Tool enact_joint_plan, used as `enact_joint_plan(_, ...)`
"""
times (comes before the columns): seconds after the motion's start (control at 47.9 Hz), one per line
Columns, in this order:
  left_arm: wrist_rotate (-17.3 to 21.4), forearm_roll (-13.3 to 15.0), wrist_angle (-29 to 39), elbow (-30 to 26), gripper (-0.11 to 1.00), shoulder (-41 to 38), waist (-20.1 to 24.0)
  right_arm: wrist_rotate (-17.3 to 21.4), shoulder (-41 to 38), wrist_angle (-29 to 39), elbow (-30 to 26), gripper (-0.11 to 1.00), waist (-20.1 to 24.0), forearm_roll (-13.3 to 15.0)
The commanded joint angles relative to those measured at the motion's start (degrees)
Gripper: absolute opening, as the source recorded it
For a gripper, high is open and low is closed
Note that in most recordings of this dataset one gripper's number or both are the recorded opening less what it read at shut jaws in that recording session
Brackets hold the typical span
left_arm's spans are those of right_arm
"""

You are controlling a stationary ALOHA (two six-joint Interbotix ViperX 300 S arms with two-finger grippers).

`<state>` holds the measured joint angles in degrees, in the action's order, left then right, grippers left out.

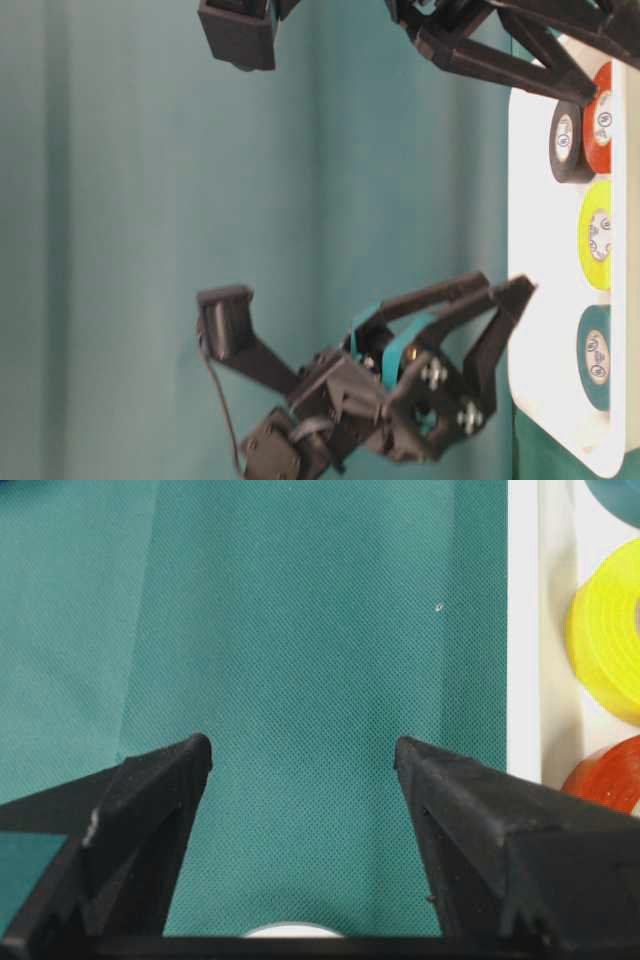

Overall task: Put the tape alternately from left to right into the white case.
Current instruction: 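Release the yellow tape and withdraw the left gripper from the tray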

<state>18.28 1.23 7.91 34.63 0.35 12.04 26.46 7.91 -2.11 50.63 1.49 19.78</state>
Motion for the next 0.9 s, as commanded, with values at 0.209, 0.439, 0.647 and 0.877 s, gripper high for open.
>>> enact_joint_plan(0.209,-0.3,0.3,-0.3,5.7,0.86,8.1,-3.5,0.0,0.4,-0.4,-1.1,0.82,0.1,0.3)
enact_joint_plan(0.439,-0.4,0.4,-0.2,9.7,0.86,11.4,-6.9,0.0,0.4,-0.4,-1.1,0.82,0.1,0.2)
enact_joint_plan(0.647,-4.0,0.4,-0.3,13.0,0.86,13.0,-10.0,0.0,0.6,-0.4,-1.1,0.82,0.1,0.2)
enact_joint_plan(0.877,-10.9,0.4,-0.2,15.4,0.86,14.5,-13.4,0.0,0.6,-0.4,-1.1,0.82,0.1,0.2)
